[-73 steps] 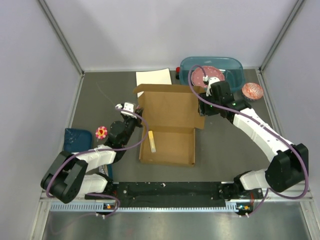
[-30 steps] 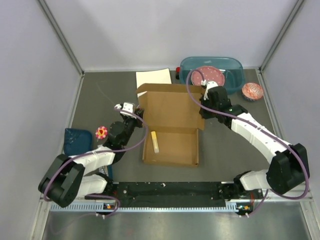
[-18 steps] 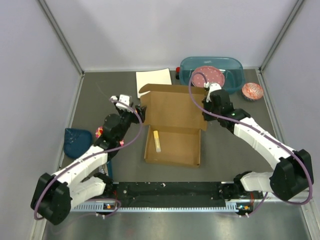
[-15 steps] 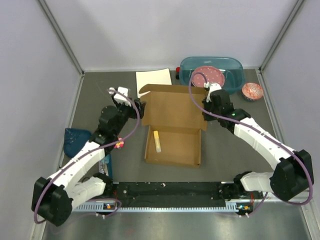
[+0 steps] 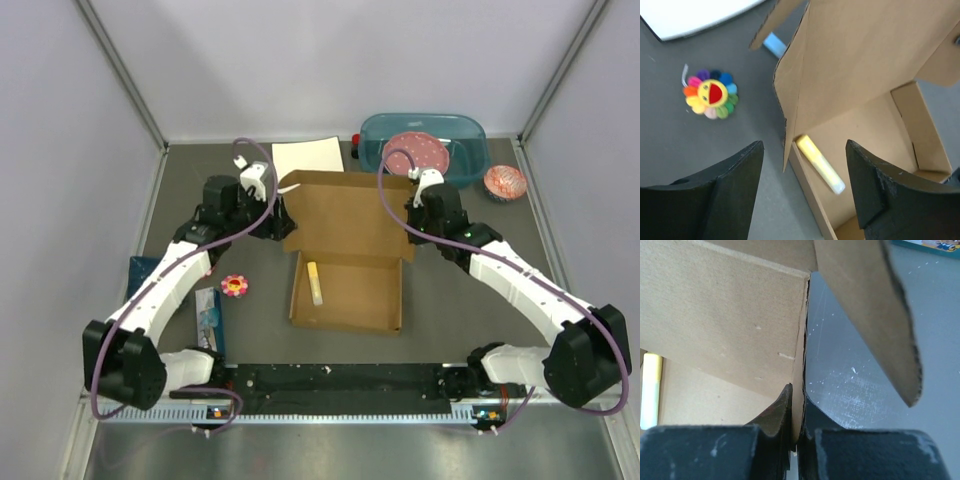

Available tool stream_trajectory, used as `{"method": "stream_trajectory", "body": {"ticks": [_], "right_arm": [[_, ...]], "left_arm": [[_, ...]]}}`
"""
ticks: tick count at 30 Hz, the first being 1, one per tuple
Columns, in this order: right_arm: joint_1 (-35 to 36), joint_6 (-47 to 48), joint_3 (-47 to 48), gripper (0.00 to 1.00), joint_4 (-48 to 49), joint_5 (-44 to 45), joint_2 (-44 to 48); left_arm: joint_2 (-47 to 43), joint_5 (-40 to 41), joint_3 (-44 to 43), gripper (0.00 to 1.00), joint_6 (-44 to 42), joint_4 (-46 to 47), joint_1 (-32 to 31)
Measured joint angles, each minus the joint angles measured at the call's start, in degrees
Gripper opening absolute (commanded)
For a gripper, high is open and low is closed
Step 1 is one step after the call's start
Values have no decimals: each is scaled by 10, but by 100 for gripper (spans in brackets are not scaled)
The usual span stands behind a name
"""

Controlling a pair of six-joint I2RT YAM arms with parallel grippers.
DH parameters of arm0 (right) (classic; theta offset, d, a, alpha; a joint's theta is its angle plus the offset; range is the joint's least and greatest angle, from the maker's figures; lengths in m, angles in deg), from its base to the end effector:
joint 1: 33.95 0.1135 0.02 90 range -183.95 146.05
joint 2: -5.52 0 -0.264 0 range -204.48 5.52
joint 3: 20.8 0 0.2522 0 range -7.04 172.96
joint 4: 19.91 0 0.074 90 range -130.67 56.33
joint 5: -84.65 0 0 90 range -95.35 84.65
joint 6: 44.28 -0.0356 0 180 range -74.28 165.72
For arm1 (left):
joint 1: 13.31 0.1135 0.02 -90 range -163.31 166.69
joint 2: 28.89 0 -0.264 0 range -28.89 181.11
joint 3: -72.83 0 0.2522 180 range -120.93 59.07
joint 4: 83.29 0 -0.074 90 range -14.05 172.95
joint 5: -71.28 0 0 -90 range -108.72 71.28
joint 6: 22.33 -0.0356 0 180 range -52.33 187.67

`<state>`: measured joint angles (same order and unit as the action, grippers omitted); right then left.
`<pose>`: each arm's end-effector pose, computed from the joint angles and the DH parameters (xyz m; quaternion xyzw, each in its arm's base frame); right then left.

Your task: Fold the paper box

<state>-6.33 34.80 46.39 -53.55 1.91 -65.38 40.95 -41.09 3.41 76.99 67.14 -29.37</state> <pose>0.2433 0.1222 0.2803 -0.1021 0.8891 0.0925 0.4365 0.2594 -0.0888 0.3060 0.1468 0.8424 -0.2716 0.4417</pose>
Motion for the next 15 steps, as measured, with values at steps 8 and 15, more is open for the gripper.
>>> {"method": "stream_trajectory", "body": {"ticks": [8, 15], "right_arm": [[4, 4, -2, 0, 5, 4, 0], [6, 5, -2, 0, 6, 7, 0]], "left_arm": [[54, -23, -11, 62, 0, -49, 0], [87, -23, -63, 55, -1, -53, 0]]}}
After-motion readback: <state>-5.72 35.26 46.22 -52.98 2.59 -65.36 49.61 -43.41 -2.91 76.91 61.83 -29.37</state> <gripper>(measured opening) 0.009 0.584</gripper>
